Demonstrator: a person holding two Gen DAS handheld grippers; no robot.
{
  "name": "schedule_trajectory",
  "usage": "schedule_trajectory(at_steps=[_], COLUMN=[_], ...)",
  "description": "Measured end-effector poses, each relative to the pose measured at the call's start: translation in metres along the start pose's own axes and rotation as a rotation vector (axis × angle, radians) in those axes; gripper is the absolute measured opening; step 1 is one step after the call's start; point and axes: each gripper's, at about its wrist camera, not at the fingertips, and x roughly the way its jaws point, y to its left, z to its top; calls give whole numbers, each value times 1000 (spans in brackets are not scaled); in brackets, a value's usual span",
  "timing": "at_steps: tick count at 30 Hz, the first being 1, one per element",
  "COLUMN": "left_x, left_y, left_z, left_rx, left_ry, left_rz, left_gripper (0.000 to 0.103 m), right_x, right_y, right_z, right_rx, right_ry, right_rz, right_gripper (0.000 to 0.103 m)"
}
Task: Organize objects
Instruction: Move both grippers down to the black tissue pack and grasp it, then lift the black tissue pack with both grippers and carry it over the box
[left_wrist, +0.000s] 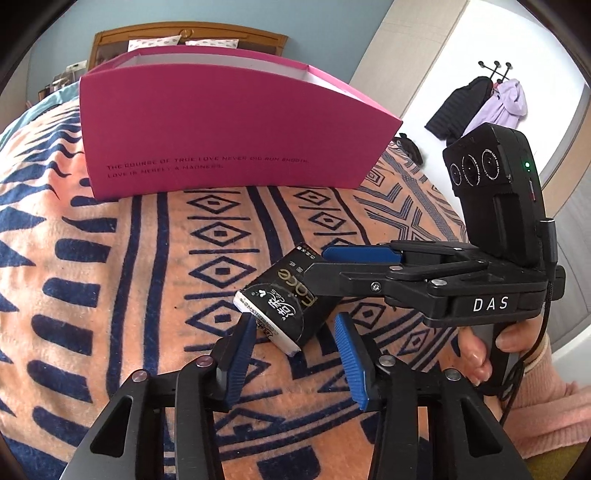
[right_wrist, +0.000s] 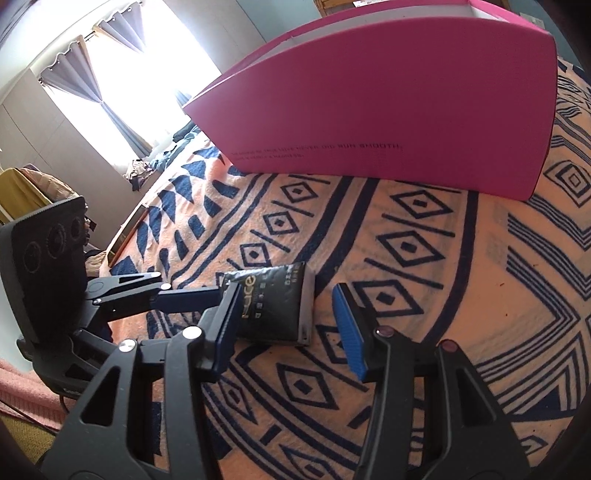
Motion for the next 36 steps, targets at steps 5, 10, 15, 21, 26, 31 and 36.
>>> schedule_trajectory(at_steps=[5, 10, 15, 21, 26, 31, 36], left_x=[2, 6, 8, 7, 7, 2, -3], left_y=[4, 7, 9, 12, 10, 5, 2], left_z=[2, 7, 11, 11, 11, 10, 12], left_rx=[-19, -27, -32, -35, -31, -13, -6], left_ry=[3, -1, 0, 6, 5, -4, -18], left_rz=[-5, -9, -22, -23, -17, -11, -14], left_gripper=[36, 36, 34, 33, 32, 32, 32], right_x=[3, -2, -7, -6, -8, -10, -15], right_y=[2, 2, -2, -3, -2, 0, 5], right_z=[-3, -9, -14, -12, -11, -12, -11], right_rx=[-1, 10, 41, 50, 52, 49, 33], right_ry=[18, 19, 14, 4, 2, -4, -25], right_rz=[10, 12, 23, 27, 25, 23, 18], right_gripper=[37, 36, 35, 35, 35, 35, 35])
